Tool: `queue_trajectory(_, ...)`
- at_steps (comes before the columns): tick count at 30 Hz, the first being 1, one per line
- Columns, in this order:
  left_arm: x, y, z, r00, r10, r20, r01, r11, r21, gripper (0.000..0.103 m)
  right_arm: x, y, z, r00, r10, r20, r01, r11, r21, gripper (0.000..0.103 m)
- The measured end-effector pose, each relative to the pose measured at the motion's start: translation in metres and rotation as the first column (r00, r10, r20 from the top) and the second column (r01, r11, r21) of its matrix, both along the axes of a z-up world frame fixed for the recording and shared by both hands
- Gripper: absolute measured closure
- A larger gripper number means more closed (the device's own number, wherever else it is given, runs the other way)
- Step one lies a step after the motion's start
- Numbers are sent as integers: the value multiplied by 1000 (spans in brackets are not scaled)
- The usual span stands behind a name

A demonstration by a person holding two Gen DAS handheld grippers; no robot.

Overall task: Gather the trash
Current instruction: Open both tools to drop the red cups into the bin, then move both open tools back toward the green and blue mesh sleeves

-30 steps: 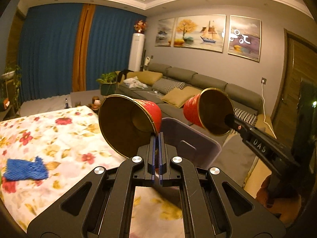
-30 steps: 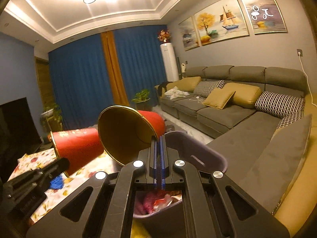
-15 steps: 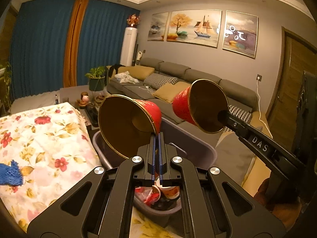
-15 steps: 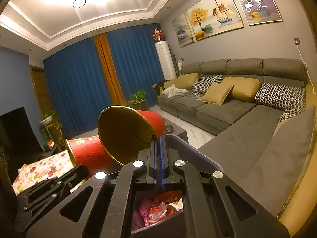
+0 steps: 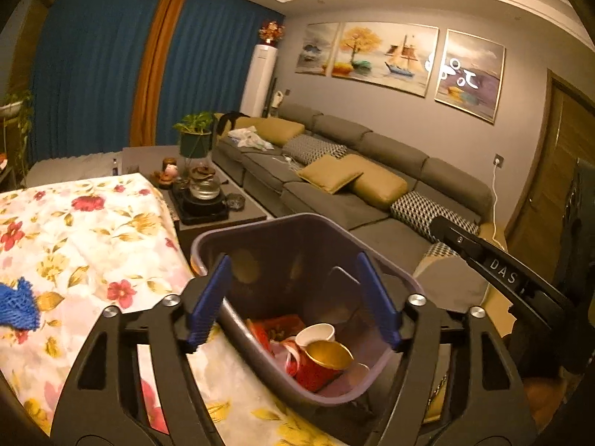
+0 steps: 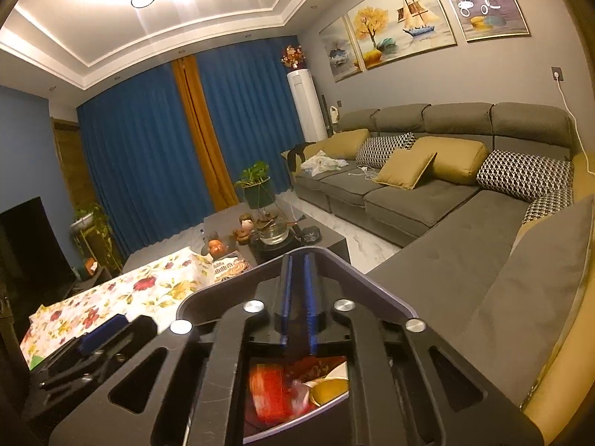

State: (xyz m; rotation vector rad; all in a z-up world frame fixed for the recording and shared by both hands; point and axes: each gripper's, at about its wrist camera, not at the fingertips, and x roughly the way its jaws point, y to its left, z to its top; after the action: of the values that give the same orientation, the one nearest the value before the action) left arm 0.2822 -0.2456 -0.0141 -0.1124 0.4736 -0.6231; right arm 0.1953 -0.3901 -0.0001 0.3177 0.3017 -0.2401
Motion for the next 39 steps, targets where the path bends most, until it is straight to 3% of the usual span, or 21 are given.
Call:
queue_trajectory(1,-2,4,0,1000,11,-1,-11,1000,1,30,0,2,2,1000,-2,0,2,1000,0,57)
queue_trajectory(3,-5,15,0,999,37,6,-38,999,12,27,-6,5,2,1000,-17,16,17,1000,0,41)
queue_trajectory(10,-18,62,7,987,160,14,-160,987,18,16,-14,26,6,1000,18,23,-18,1000,0,26)
queue_trajectory(17,-31,129,14,956,288,49,-290,956,47,11,-10,73,13,992,122,26,-121,992,-40,20)
queue_trajectory(21,-34,174,11,925,373,74,-379,921,94,11,-3,104,13,982,190,17,-188,980,-71,19)
queue_trajectory(31,-31,292,-9,803,593,51,-594,794,131,11,29,198,2,938,343,-49,-346,929,-131,19)
queue_trajectory(39,-24,356,-18,725,688,21,-685,718,119,11,62,271,-14,893,437,-111,-450,879,-159,19)
